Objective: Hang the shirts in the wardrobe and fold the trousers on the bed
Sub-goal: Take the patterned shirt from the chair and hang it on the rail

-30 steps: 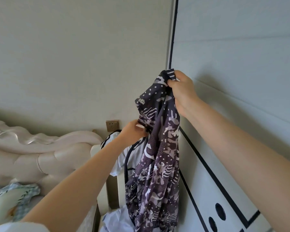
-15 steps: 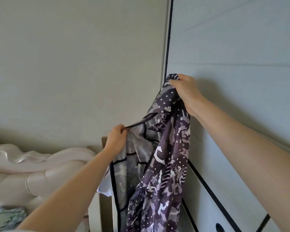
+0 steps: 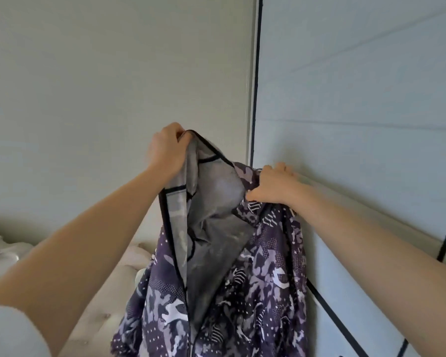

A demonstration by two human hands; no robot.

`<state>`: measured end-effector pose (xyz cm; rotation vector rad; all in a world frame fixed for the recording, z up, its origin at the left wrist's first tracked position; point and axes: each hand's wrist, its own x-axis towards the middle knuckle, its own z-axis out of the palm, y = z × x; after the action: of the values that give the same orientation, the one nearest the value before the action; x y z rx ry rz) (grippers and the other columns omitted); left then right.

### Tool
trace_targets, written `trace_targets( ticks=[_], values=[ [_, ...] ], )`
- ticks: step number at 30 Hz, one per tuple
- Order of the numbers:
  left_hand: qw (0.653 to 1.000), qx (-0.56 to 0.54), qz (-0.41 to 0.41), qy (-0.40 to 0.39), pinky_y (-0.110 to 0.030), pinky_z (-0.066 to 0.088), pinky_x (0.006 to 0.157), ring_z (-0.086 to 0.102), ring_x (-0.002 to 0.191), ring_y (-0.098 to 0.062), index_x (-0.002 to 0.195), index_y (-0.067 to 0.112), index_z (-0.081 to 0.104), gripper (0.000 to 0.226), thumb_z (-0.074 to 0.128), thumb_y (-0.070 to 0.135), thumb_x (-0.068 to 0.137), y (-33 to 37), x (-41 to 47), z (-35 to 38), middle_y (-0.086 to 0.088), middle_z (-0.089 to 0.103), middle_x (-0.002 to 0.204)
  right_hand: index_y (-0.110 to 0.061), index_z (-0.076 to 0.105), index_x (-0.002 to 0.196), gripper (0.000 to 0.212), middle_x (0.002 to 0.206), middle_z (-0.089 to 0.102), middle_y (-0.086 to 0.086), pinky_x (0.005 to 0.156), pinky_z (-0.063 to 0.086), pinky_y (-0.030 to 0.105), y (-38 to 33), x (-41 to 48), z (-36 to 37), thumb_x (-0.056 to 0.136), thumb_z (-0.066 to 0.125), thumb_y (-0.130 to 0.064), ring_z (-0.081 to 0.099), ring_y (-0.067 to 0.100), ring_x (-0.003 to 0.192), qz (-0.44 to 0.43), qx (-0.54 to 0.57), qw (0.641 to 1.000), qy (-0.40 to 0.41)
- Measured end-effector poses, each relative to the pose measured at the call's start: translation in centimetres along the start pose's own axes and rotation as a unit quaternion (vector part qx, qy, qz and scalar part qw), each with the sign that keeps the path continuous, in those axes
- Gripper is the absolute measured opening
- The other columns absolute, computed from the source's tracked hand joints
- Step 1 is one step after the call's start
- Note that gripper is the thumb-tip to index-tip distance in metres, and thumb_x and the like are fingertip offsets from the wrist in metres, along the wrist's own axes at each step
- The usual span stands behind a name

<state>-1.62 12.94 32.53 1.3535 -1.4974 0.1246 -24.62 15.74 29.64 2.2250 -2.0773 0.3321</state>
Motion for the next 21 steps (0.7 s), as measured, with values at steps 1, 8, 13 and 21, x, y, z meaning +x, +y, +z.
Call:
trace_targets(
  ticks=[1,8,13,21],
  values=[
    [1.0,0.023,0.0,-0.003,-0.033,0.035,0.063,0.052,0.076,-0.028,0.081,0.018,0.054,0.028,0.048,0.037,0.099,0.0,0.2,-0.6,-0.004,0.057,0.077,-0.008,0.053,0.097,0.036,0.102,0.053,0.012,0.076,0.042,0.031,0.2,-0.1,-0.2,0.083,0.06,-0.041,0.051,0.033,0.107,-0.017,0.023,0.999,0.016],
    [0.996,0.088,-0.018,-0.015,-0.032,0.028,0.051,0.05,0.063,-0.032,0.06,0.014,0.039,0.05,0.045,0.045,0.099,-1.0,-0.9,-3.9,-0.007,0.048,0.06,-0.005,0.054,0.071,0.028,0.059,0.058,0.008,0.056,0.043,0.027,1.5,-0.2,-0.5,0.09,0.053,-0.026,0.053,0.02,0.052,-0.025,0.198,0.98,0.018],
    [0.996,0.081,-0.036,-0.01,-0.03,0.024,0.05,0.037,0.051,-0.025,0.057,0.013,0.034,0.051,0.05,0.038,0.099,-1.7,-2.6,-6.1,-0.004,0.037,0.053,-0.008,0.048,0.068,0.035,0.062,0.053,0.008,0.058,0.042,0.03,1.5,-0.6,0.3,0.095,0.045,-0.031,0.052,0.023,0.057,-0.011,0.202,0.977,0.066],
    [0.991,0.093,-0.099,0.004,-0.03,0.02,0.048,0.033,0.049,-0.024,0.055,0.013,0.032,0.052,0.052,0.033,0.099,-3.6,-5.0,-9.2,-0.005,0.034,0.051,-0.011,0.04,0.066,0.037,0.069,0.05,0.008,0.055,0.036,0.03,1.9,-1.7,-0.5,0.097,0.038,-0.03,0.051,0.028,0.065,0.014,0.128,0.984,0.126]
  ],
)
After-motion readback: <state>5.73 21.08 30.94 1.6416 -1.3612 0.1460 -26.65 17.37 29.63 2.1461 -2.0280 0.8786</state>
